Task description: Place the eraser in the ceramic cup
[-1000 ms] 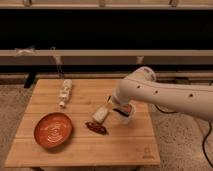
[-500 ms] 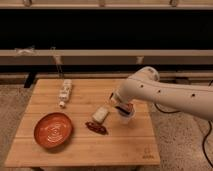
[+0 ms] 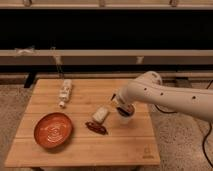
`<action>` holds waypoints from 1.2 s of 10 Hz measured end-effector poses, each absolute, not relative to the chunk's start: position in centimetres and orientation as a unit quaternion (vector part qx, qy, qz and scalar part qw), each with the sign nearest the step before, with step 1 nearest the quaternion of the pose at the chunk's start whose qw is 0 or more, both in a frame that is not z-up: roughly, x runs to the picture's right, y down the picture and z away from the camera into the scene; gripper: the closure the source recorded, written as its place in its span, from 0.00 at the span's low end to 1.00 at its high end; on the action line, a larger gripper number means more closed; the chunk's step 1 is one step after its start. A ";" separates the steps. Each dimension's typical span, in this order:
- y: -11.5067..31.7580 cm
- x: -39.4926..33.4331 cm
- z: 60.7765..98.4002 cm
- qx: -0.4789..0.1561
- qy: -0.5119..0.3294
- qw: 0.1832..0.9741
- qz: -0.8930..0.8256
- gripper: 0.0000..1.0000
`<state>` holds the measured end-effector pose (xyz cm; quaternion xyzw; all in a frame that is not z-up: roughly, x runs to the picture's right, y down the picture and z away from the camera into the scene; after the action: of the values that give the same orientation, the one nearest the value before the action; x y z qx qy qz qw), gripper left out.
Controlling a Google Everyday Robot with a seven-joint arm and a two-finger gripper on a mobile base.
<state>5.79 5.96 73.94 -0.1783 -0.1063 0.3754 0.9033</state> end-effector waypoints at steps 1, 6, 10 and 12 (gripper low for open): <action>6.0 5.8 74.1 -0.177 -0.108 0.902 0.378 0.57; 6.5 6.0 74.3 -0.173 -0.109 0.898 0.390 0.36; 6.0 6.3 73.8 -0.171 -0.109 0.899 0.388 0.36; 5.5 6.3 73.3 -0.169 -0.108 0.901 0.384 0.36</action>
<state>6.30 5.49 73.30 -0.1689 -0.1081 0.3837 0.9014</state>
